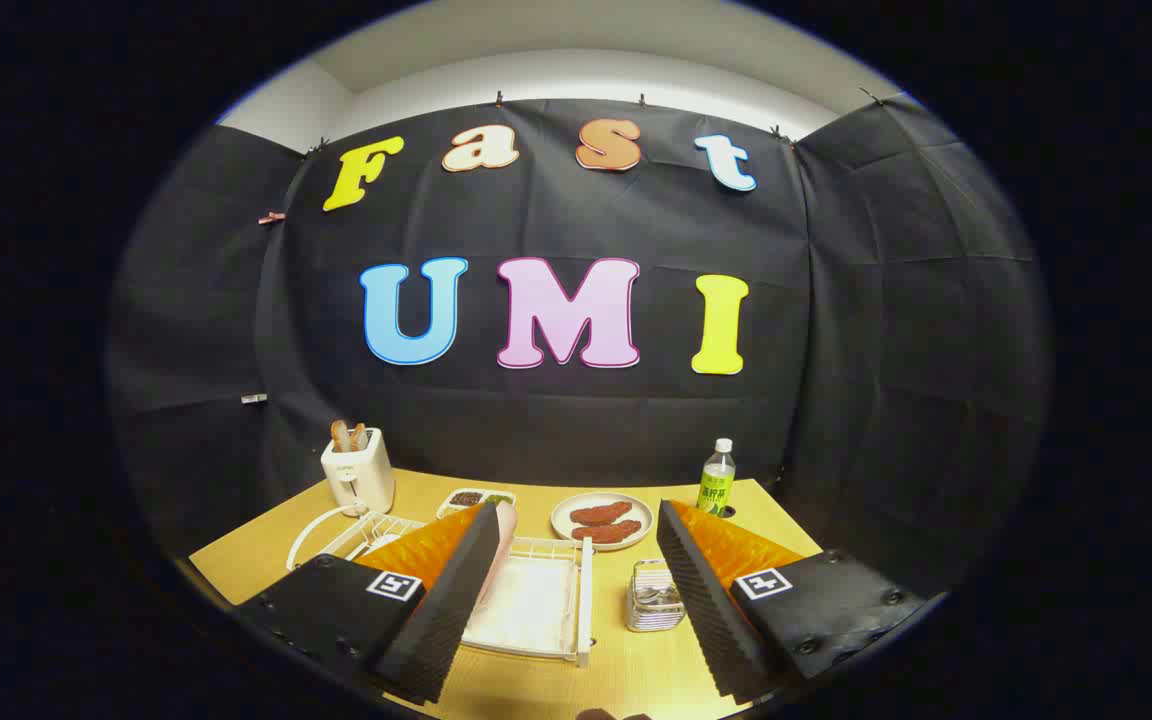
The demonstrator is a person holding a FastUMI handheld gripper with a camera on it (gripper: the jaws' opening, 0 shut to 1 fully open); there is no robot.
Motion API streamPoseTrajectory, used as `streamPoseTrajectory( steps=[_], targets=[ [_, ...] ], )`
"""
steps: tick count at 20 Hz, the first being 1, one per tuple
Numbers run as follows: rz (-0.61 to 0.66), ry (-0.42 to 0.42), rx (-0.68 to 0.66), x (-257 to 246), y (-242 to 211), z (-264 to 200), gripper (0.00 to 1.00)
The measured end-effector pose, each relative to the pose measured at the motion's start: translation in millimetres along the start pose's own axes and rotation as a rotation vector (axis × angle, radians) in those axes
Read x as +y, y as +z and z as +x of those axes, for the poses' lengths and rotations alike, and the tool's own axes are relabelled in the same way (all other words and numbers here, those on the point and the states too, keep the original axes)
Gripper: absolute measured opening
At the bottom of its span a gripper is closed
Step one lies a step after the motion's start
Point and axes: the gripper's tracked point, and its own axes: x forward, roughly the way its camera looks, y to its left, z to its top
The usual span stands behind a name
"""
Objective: Take the plate from the dish rack, then take the spoon from the basket and place it into the plate.
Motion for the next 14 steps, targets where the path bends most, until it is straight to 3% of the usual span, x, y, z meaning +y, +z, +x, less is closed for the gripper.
streamPoseTrajectory(
  steps=[14],
  targets=[
    [0.012,-0.033,0.040,14,-6,2,0.98]
  ],
)
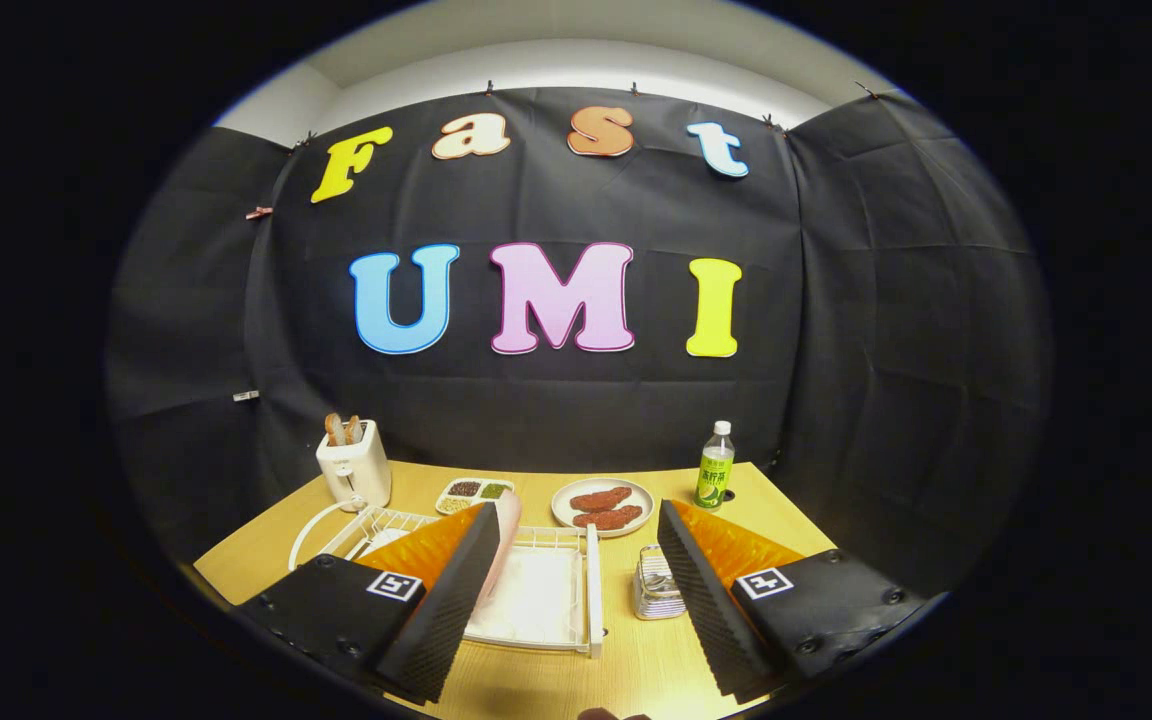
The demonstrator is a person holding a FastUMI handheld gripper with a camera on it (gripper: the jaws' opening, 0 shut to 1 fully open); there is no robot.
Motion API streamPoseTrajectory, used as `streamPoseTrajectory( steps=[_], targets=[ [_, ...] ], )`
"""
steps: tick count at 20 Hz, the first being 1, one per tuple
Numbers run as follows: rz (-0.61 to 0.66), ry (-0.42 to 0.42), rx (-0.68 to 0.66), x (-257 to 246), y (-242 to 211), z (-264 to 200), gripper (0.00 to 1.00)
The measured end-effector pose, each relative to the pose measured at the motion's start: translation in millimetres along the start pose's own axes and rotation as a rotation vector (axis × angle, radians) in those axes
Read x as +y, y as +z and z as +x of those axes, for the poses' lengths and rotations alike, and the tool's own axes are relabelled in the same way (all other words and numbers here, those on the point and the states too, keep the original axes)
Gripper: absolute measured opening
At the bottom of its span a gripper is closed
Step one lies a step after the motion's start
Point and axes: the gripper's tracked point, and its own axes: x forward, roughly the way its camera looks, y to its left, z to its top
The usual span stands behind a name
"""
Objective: Take the plate from the dish rack, then take the spoon from the basket and place it into the plate.
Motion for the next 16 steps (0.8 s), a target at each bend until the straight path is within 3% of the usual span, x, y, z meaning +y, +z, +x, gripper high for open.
streamPoseTrajectory(
  steps=[9,16],
  targets=[
    [-0.015,0.020,0.094,32,4,35,0.98],
    [-0.197,0.017,0.290,63,-28,92,0.98]
  ],
)
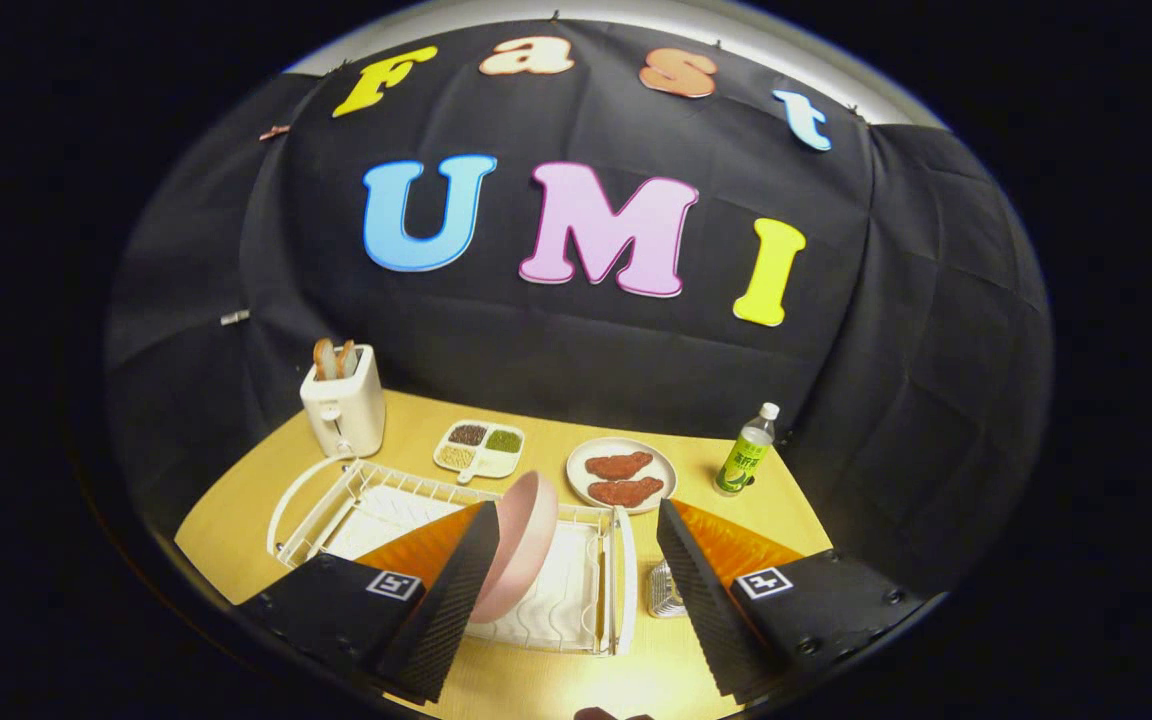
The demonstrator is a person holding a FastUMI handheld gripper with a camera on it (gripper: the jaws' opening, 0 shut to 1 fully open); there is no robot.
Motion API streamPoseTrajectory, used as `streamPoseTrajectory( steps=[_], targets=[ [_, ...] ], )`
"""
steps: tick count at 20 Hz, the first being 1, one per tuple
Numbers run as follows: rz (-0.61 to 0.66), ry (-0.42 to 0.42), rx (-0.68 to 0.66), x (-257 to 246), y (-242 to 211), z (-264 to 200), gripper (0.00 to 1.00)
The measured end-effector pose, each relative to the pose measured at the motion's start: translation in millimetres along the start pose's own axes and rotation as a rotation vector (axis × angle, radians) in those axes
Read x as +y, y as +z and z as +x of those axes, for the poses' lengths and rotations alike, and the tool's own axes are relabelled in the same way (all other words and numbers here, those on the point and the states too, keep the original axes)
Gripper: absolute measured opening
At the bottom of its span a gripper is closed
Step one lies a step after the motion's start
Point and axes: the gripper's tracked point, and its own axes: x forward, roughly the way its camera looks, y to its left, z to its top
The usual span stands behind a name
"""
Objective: Take the plate from the dish rack, then take the spoon from the basket and place it into the plate.
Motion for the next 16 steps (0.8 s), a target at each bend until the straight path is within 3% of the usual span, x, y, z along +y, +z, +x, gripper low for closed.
streamPoseTrajectory(
  steps=[8,12,14,16],
  targets=[
    [-0.083,-0.106,0.251,0,-51,69,0.94],
    [0.027,-0.113,0.325,-1,-68,89,0.75],
    [0.113,-0.098,0.374,5,-79,93,0.59],
    [0.223,-0.086,0.433,15,-90,95,0.36]
  ],
)
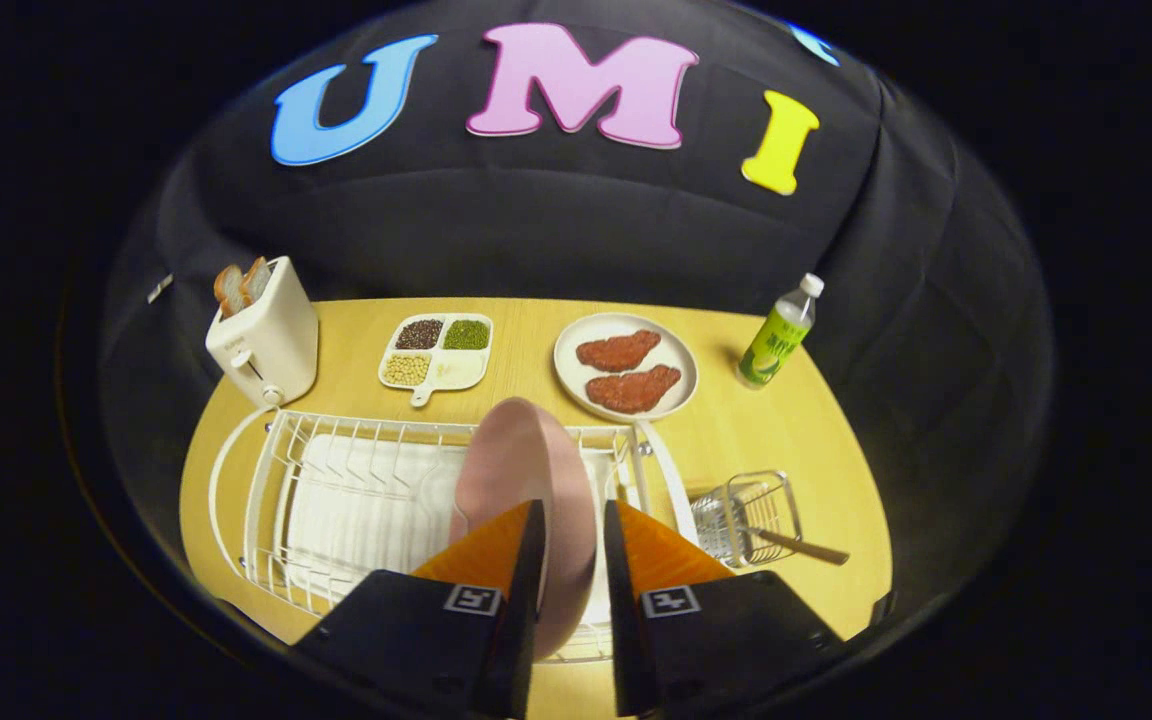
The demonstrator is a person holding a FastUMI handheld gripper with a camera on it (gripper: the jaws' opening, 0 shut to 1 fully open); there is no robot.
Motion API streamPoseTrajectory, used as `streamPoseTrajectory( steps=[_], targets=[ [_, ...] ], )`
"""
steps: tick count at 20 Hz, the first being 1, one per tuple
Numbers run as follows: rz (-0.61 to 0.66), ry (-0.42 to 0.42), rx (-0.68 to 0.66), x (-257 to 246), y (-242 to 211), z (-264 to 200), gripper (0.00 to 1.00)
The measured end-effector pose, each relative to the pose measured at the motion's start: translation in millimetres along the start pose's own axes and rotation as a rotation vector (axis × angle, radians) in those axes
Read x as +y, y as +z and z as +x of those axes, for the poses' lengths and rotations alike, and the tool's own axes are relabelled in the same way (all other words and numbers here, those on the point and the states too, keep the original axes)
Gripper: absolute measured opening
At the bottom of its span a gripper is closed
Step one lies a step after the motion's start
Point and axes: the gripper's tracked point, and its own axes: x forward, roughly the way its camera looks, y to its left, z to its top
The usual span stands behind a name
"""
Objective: Take the plate from the dish rack, then take the spoon from the basket and place it into the plate.
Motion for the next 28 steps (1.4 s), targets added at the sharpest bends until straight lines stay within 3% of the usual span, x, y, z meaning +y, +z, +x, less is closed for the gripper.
streamPoseTrajectory(
  steps=[3,7,17,23,28],
  targets=[
    [0.062,-0.012,0.029,0,-4,4,0.29],
    [0.001,-0.024,-0.016,9,3,0,0.24],
    [-0.257,-0.140,-0.208,18,49,-22,0.23],
    [-0.192,-0.135,-0.218,-18,60,-32,0.22],
    [-0.104,-0.025,-0.212,-40,48,-61,0.22]
  ],
)
